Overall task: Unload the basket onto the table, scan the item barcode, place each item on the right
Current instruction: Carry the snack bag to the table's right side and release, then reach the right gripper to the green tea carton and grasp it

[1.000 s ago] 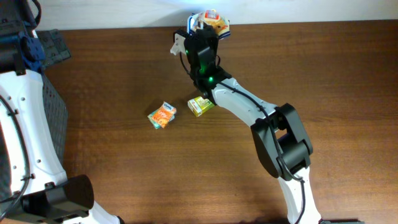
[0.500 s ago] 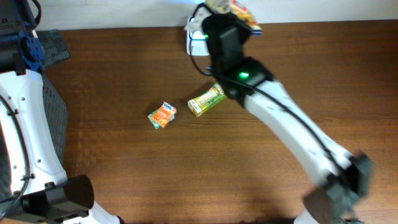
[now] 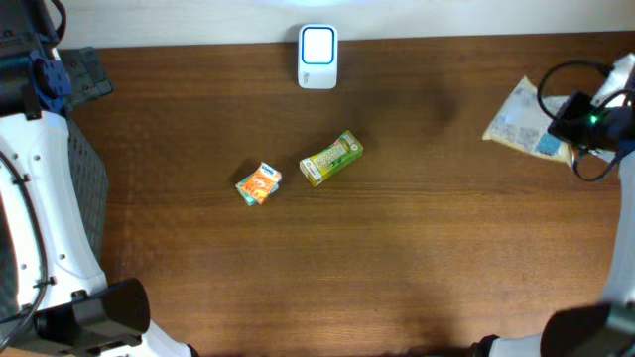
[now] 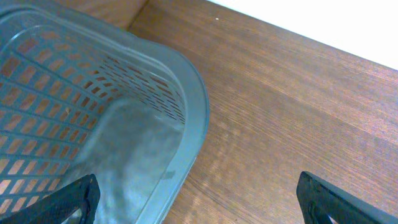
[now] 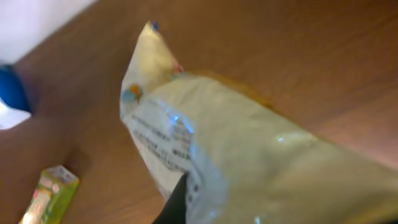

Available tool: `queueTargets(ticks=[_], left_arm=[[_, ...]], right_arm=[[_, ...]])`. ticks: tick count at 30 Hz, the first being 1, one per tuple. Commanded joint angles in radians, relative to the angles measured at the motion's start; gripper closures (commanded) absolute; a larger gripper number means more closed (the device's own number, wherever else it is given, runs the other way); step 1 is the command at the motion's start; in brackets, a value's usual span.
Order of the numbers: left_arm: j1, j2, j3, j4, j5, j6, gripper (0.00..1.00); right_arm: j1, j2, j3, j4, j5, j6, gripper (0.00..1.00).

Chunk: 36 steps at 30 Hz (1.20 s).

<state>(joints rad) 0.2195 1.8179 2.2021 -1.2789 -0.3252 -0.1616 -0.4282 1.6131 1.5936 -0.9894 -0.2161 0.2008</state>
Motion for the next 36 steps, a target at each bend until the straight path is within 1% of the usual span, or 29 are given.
queueTargets(ticks=[1, 3, 5, 6, 7, 9, 10, 11, 12, 13, 15, 16, 18, 19, 20, 22, 24, 26, 29, 33, 36], left_arm=[[0.004, 0.002, 0.0, 0.002, 0.0, -0.01, 0.01], [0.004, 0.002, 0.0, 0.002, 0.0, -0.01, 0.01], [0.004, 0.002, 0.0, 0.001, 0.0, -0.01, 0.01], [0.004, 0.002, 0.0, 0.002, 0.0, -0.009, 0.01], [0.004, 0.002, 0.0, 0.002, 0.0, -0.009, 0.01], [0.004, 0.002, 0.0, 0.001, 0.0, -0.009, 0.01], [0.004, 0.002, 0.0, 0.002, 0.0, -0.009, 0.01], [0.004, 0.002, 0.0, 0.001, 0.0, -0.01, 0.01], [0.004, 0.002, 0.0, 0.001, 0.0, -0.01, 0.01], [0.004, 0.002, 0.0, 0.001, 0.0, -0.009, 0.01], [0.004, 0.002, 0.0, 0.001, 0.0, -0.01, 0.01], [0.004, 0.002, 0.0, 0.001, 0.0, -0.009, 0.01], [0.004, 0.002, 0.0, 0.002, 0.0, -0.009, 0.01], [0.004, 0.002, 0.0, 0.002, 0.0, -0.009, 0.01], [0.004, 0.002, 0.0, 0.001, 0.0, -0.009, 0.01], [0.004, 0.002, 0.0, 0.001, 0.0, -0.009, 0.01], [0.004, 0.002, 0.0, 0.001, 0.0, -0.009, 0.01], [0.004, 0.002, 0.0, 0.002, 0.0, -0.009, 0.01], [0.005, 0.002, 0.0, 0.001, 0.0, -0.009, 0.01], [0.003, 0.002, 0.0, 0.002, 0.0, -0.009, 0.01], [0.003, 0.002, 0.0, 0.001, 0.0, -0.009, 0.01]], right_arm=[[-0.038, 0.055, -0.13, 0.171, -0.157, 0.04, 0.96], [-0.038, 0.076, -0.198, 0.232, -0.166, 0.045, 0.96], [-0.039, 0.082, -0.25, 0.243, -0.147, 0.044, 0.96], [-0.039, 0.082, -0.267, 0.233, -0.123, 0.043, 0.92], [-0.039, 0.082, -0.267, 0.208, -0.09, 0.044, 0.83], [-0.047, 0.074, -0.25, 0.153, -0.067, 0.044, 0.73], [-0.052, 0.07, -0.23, 0.126, -0.066, 0.044, 0.7], [-0.057, 0.066, -0.203, 0.097, -0.06, 0.044, 0.62], [-0.064, 0.059, -0.156, 0.052, -0.042, 0.044, 0.45], [-0.065, 0.055, -0.101, -0.002, -0.011, 0.043, 0.32], [-0.063, 0.053, -0.01, -0.091, 0.019, 0.04, 0.19], [-0.059, 0.053, 0.053, -0.151, 0.004, 0.04, 0.19], [-0.034, 0.053, 0.116, -0.21, -0.076, 0.035, 0.2], [0.007, 0.053, 0.126, -0.215, -0.164, -0.022, 0.2], [0.115, 0.063, 0.126, -0.207, -0.232, -0.043, 0.2], [0.221, 0.079, 0.122, -0.17, -0.233, -0.043, 0.2], [0.356, 0.113, 0.111, -0.093, -0.232, -0.034, 0.2], [0.497, 0.182, 0.11, 0.006, -0.233, 0.006, 0.2], [0.666, 0.322, 0.11, 0.182, -0.233, 0.027, 0.2], [0.84, 0.513, 0.11, 0.411, -0.233, 0.029, 0.2], [0.908, 0.57, 0.11, 0.449, -0.232, 0.029, 0.2]])
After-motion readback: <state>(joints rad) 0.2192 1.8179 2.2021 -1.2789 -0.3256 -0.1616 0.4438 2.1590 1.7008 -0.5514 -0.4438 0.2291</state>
